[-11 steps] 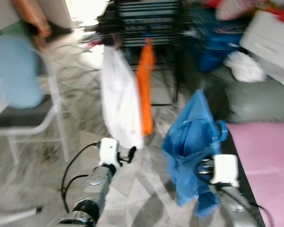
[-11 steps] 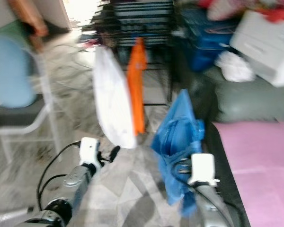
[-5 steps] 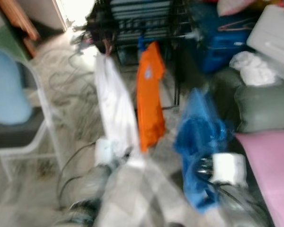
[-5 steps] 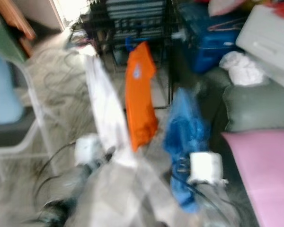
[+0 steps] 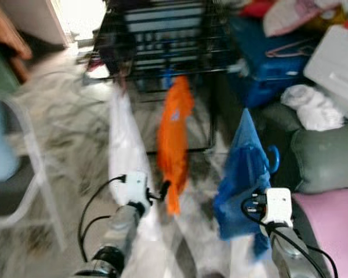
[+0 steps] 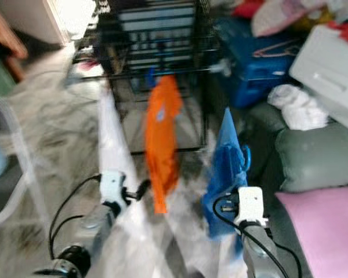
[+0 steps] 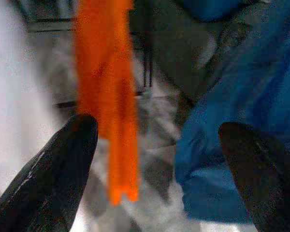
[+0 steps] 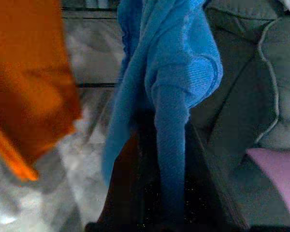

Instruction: Hang hanger

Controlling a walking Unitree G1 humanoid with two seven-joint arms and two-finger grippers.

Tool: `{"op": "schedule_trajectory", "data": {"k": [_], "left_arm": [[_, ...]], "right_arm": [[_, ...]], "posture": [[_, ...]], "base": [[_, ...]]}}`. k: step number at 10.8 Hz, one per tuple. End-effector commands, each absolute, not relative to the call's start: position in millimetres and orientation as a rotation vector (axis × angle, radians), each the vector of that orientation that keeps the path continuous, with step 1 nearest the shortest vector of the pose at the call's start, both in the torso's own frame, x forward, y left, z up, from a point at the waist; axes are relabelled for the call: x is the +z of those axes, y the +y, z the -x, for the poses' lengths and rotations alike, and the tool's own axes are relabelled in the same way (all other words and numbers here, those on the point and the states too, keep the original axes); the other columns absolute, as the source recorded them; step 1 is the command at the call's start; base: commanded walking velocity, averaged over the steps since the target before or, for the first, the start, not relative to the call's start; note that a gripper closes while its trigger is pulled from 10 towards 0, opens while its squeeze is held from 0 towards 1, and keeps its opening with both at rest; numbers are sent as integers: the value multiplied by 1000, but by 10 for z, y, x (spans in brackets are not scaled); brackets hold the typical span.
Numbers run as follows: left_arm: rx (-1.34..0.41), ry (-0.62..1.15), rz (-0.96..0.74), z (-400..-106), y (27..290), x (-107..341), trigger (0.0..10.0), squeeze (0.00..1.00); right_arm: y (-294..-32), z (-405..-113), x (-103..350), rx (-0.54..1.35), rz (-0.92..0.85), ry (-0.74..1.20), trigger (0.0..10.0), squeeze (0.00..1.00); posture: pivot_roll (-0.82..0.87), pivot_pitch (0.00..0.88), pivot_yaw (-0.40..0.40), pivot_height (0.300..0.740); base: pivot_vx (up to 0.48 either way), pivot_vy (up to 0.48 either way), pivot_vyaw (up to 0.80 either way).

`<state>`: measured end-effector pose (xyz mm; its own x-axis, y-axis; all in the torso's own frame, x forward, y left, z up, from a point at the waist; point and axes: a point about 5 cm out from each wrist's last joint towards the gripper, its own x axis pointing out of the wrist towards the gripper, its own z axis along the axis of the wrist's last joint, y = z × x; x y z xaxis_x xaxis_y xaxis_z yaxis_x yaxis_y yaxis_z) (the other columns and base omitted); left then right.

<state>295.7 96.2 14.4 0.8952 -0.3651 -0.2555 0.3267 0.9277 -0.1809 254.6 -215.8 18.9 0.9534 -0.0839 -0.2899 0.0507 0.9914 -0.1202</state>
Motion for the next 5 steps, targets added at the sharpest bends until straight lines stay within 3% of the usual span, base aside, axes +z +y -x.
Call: {"op": "schedule_trajectory", "data": {"k": [1,5], "left_arm": [[-348,295,124,-2953,994,133,10000,0],[-336,305,101,-2916,1010,94,10000,0]], "right_arm": [[-2170,-2604,276,-47,119,267,10000,0],[-2016,-2586,307,146,156,294,10000,0]], "posture": [[-310,55,67,740],[-315,68,62,740]], "base": [[480,0,0],[367,0,0]]}}
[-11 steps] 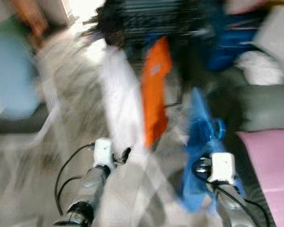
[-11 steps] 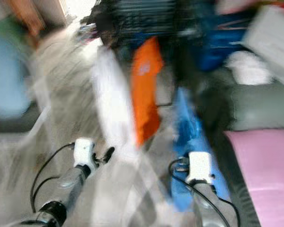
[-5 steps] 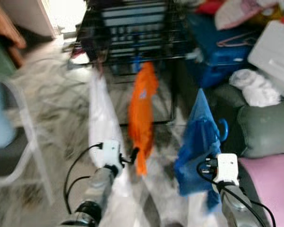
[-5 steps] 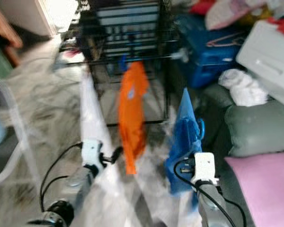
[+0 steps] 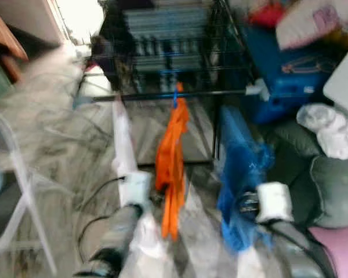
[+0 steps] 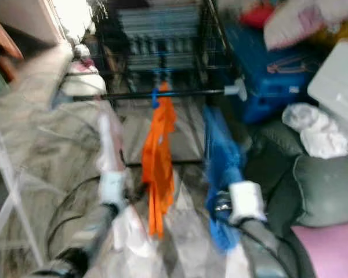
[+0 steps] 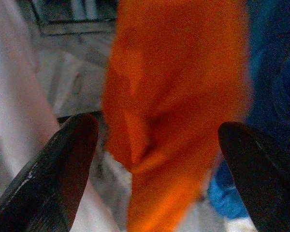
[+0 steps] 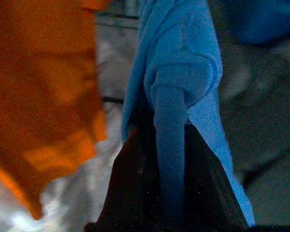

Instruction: Hang hanger

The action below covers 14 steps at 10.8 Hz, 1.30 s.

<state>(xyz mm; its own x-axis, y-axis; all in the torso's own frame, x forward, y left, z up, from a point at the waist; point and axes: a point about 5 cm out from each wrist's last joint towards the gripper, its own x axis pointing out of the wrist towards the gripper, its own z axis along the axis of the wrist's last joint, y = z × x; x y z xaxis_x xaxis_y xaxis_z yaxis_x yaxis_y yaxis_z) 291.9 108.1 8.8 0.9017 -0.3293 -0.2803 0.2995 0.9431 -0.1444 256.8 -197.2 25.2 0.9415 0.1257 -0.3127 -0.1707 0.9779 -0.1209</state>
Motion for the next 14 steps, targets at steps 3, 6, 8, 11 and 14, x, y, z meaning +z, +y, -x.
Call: {"op": "schedule_trajectory", "data": {"k": [3,6,8,11,14], "left_arm": [[-310,337,101,-2891,1041,46,10000,0],[-316,345,87,-2868,1058,23,10000,0],[-319,355,83,-2839,1075,-4,10000,0],[-333,362,78,-2832,1078,-11,10000,0],[-337,364,78,-2830,1079,-13,10000,0]], "right_arm": [[-1901,-2549,285,197,165,301,10000,0],[-1967,-2582,394,105,160,246,10000,0],[-1948,-2622,513,80,154,196,10000,0],[-2022,-2823,798,24,134,126,10000,0],[-2177,-2986,999,-30,123,94,10000,0]], "posture": [[-311,74,57,740],[-306,81,54,740],[-304,87,57,740],[-304,96,69,740],[-304,96,69,740]], "base": [[256,0,0],[0,0,0],[0,0,0],[0,0,0],[0,0,0]]}}
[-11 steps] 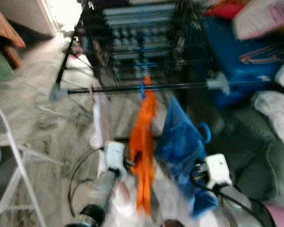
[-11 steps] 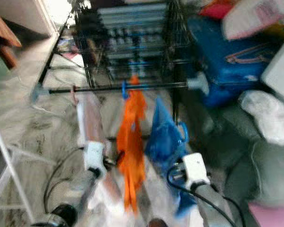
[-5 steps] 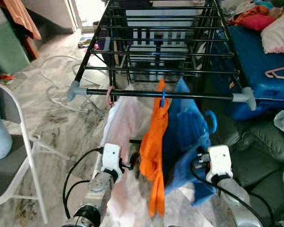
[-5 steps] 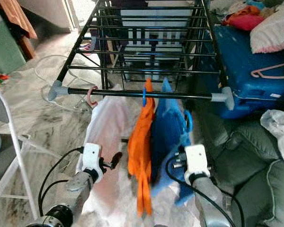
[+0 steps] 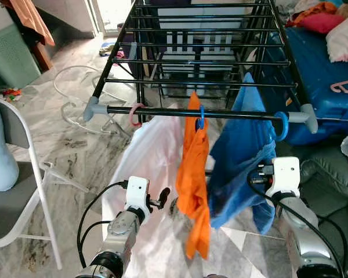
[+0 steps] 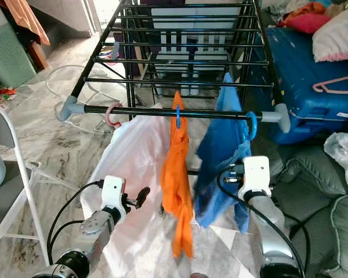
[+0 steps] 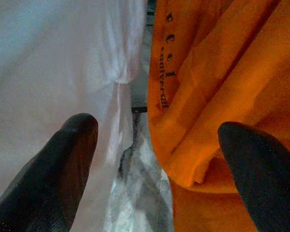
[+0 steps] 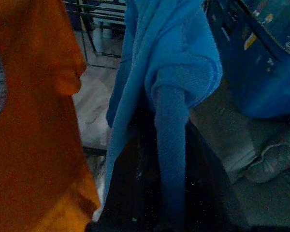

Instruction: Hang hanger

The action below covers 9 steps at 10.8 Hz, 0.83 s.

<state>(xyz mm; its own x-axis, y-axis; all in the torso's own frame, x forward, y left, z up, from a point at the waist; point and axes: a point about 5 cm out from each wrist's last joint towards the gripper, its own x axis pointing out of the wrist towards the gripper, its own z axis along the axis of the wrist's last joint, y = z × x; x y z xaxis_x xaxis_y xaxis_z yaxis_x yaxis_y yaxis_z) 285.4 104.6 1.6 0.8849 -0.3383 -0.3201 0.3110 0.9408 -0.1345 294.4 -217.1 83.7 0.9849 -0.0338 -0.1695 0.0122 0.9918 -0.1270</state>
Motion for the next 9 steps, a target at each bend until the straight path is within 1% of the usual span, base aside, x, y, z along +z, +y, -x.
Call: {"op": "schedule_trajectory", "data": {"k": [1,2,4,5,6,9], "left_arm": [[-339,367,76,-2826,1080,-18,10000,0],[-339,368,76,-2825,1080,-19,10000,0],[-344,372,74,-2826,1069,-20,10000,0],[-345,373,74,-2825,1061,-20,10000,0],[-348,373,73,-2821,1050,-23,10000,0],[-339,382,77,-2795,1043,-47,10000,0]], "right_arm": [[-2229,-3082,1069,-46,128,108,10000,0],[-2234,-3116,1084,-48,127,119,10000,0],[-2221,-3362,1164,-54,59,199,10000,0],[-2230,-3413,1173,-65,48,216,10000,0],[-2207,-3439,1128,-64,3,257,10000,0],[-2111,-3398,882,-29,-95,375,10000,0]], "posture": [[-294,99,75,740],[-294,99,75,740],[-295,103,74,740],[-292,103,72,740],[-289,103,70,740],[-277,101,58,740]], "base": [[0,0,0],[0,0,0],[0,0,0],[0,0,0],[0,0,0],[0,0,0]]}}
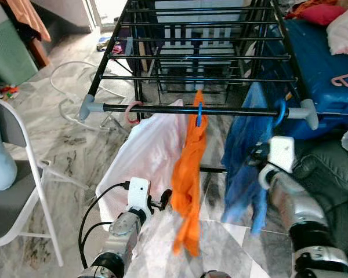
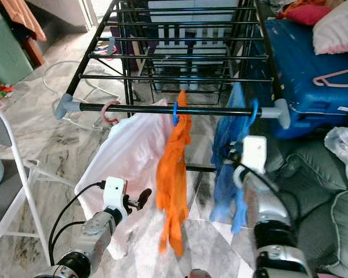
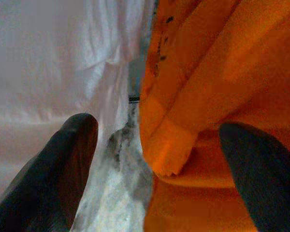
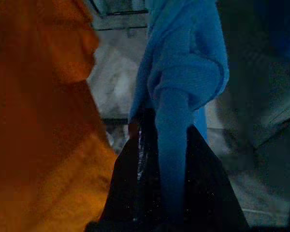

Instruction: Hang hanger

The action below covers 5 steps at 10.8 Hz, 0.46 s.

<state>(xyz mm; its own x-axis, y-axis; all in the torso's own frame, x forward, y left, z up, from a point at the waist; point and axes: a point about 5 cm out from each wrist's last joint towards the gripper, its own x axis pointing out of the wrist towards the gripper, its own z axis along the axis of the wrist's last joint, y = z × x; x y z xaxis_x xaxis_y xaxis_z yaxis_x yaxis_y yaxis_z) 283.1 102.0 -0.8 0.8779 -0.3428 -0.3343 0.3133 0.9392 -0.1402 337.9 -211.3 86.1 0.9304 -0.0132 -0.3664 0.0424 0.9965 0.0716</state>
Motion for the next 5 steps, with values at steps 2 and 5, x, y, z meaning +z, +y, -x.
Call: {"op": "schedule_trajectory", "data": {"k": [2,5], "left_arm": [[-340,388,76,-2793,1042,-52,10000,0],[-342,392,72,-2806,1037,-46,10000,0]], "right_arm": [[-2110,-3410,866,-22,-106,387,10000,0],[-1977,-3421,828,53,-131,411,10000,0]], "posture": [[-279,102,61,740],[-278,98,64,740]], "base": [[0,0,0],[0,0,0]]}}
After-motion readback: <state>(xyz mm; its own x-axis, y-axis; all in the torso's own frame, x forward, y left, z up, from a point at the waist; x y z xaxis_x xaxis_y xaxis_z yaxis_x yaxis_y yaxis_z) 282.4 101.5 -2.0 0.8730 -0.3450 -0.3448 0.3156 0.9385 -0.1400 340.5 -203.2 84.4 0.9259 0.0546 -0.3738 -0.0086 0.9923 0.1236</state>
